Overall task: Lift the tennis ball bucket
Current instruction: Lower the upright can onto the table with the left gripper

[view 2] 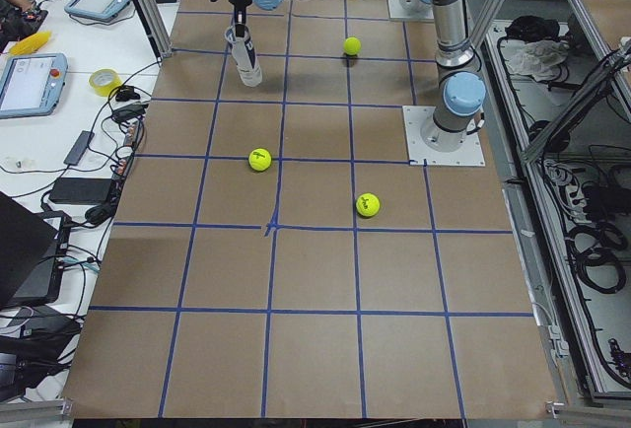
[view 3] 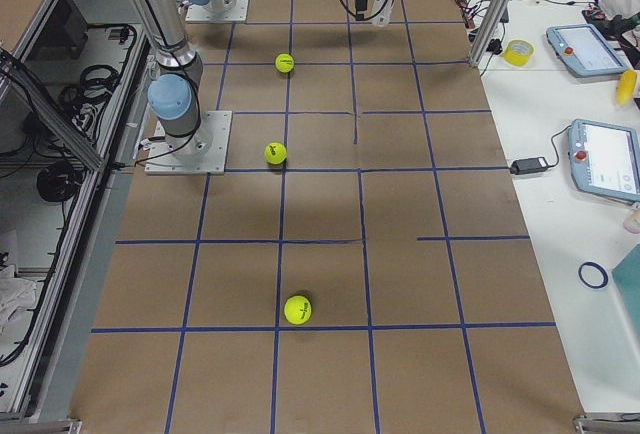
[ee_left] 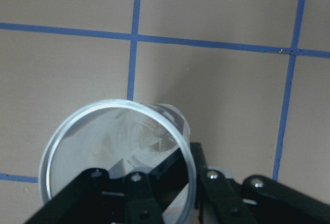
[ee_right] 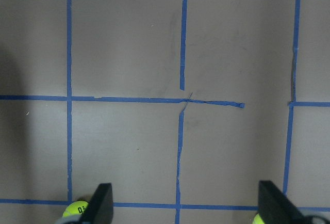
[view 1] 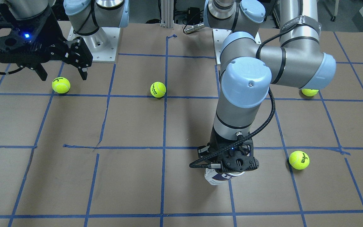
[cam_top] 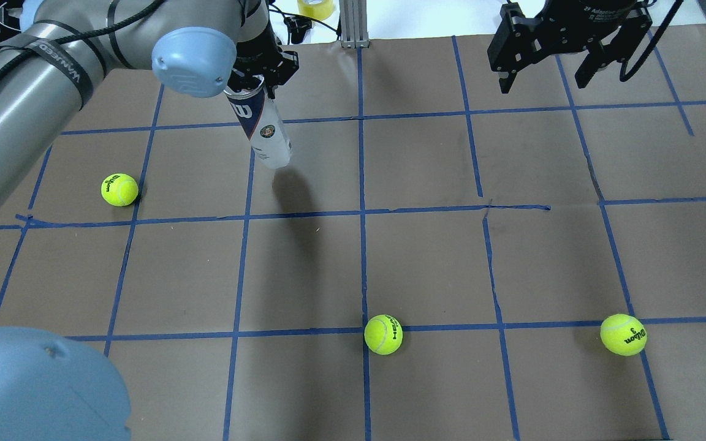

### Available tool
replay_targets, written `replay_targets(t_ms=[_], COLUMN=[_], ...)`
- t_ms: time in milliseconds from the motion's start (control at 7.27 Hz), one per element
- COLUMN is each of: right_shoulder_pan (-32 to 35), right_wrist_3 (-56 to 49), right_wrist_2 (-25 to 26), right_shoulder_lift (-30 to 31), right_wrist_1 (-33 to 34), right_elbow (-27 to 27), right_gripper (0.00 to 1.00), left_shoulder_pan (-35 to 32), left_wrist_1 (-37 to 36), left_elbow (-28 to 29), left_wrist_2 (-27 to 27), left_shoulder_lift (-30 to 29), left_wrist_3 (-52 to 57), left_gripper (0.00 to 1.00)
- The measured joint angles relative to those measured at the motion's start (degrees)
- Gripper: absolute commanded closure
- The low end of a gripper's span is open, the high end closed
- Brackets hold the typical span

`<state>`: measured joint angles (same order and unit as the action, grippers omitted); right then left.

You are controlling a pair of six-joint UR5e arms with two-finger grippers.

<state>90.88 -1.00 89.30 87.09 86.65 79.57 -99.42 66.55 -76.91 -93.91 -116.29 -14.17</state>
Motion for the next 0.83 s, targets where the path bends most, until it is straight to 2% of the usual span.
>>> replay_targets(t_ms=[138, 275, 413, 550, 688, 826], right_shoulder_pan=[0.0, 0.0, 0.0, 0.0, 0.0, 0.0], right_wrist_3=[0.02, 0.03, 0.03, 0.03, 0.02, 0.0], right_wrist_2=[0.0, 0.0, 0.05, 0.24, 0.41, 0.44], right_shoulder_lift=[0.01, 0.01, 0.01, 0.01, 0.01, 0.01], right_wrist_1=[0.01, 0.02, 0.22, 0.58, 0.77, 0.84], right_elbow=[0.03, 0.05, 0.05, 0.05, 0.08, 0.11], right_gripper=[0.0, 0.0, 0.0, 0.0, 0.0, 0.0], left_shoulder_pan=[-0.62, -1.0, -1.25, -1.47, -1.69, -1.9], left_wrist_1=[-1.48, -2.27, -2.66, -2.75, -2.74, -2.69], left_elbow=[-0.83, -1.66, -2.28, -2.75, -3.06, -3.15], left_wrist_2=[-0.14, -0.06, 0.08, 0.22, 0.27, 0.32], left_shoulder_lift=[-0.56, -0.86, -0.98, -0.99, -0.98, -0.95], left_wrist_3=[-0.4, -0.69, -0.85, -0.91, -0.93, -0.94], left_gripper=[0.99, 0.77, 0.72, 0.33, 0.0, 0.0])
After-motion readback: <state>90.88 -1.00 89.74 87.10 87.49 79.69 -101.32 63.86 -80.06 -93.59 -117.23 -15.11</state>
